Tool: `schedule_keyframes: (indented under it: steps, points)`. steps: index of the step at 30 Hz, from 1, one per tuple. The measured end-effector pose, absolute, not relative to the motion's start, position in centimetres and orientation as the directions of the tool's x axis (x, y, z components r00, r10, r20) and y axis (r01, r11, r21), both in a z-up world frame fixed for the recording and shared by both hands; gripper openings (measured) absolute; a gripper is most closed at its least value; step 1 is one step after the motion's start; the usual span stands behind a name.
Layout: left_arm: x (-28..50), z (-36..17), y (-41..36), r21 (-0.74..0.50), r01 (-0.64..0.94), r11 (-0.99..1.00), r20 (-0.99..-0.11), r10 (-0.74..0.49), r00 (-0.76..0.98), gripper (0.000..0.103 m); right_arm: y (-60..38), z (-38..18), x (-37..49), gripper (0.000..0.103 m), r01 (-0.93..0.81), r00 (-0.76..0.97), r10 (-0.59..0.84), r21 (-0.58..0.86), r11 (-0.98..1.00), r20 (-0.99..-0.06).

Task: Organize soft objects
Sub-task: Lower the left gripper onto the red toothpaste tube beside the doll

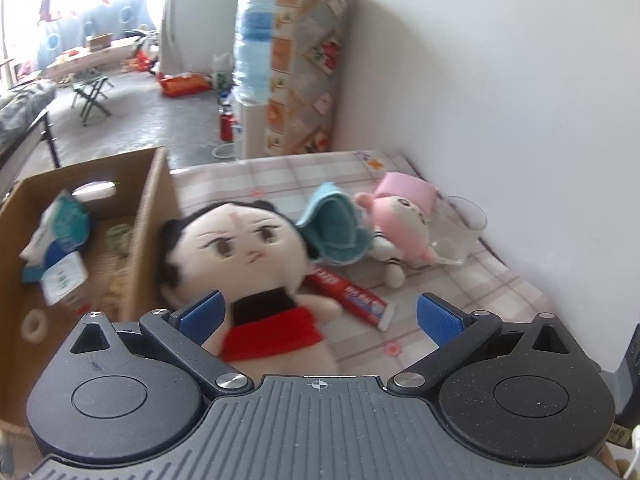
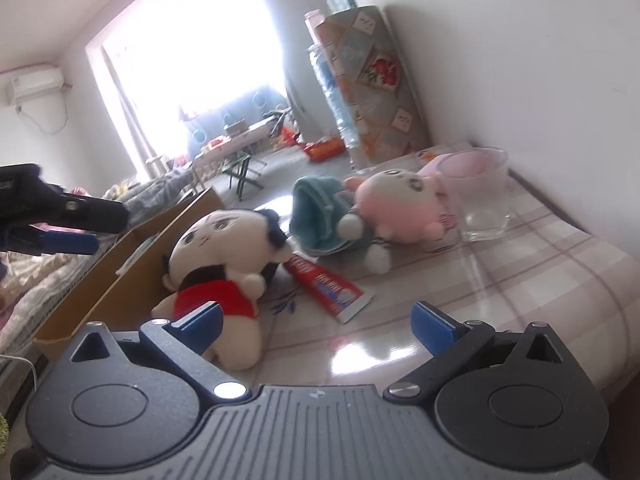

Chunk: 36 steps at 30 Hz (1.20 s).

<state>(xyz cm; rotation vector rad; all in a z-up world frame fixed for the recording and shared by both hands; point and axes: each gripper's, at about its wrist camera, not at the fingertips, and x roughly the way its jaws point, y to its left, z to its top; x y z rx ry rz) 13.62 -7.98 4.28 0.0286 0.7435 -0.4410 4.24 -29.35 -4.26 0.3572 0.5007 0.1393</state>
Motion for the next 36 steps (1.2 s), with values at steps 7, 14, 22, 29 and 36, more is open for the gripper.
schedule_keyframes:
  steps: [7,14,22,29,36]
  points:
    - [16.1,1.9,-11.6,-0.135,0.420,0.898,-0.716,-0.381,0.584,0.100,-29.7,-4.9,7.3,0.086,-0.104,0.858,0.233,0.290,0.951,-0.457]
    - [18.1,0.0,-13.1,-0.159,0.409,0.899,-0.744,-0.381,0.549,0.081,-29.1,-6.9,14.1,0.068,-0.208,0.757,0.316,0.249,0.946,-0.572]
    - [20.0,-1.4,-14.3,-0.199,0.403,0.894,-0.772,-0.396,0.498,0.056,-27.2,-8.6,18.7,0.063,-0.305,0.659,0.328,0.159,0.939,-0.677]
    - [20.9,-2.5,-13.6,-0.224,0.354,0.908,-0.788,-0.382,0.483,0.052,-25.9,-8.5,20.5,0.044,-0.364,0.631,0.307,0.076,0.928,-0.712]
    - [20.8,-2.9,-12.6,-0.257,0.338,0.906,-0.792,-0.398,0.463,0.052,-27.1,-7.8,17.7,0.042,-0.346,0.605,0.326,0.128,0.929,-0.726]
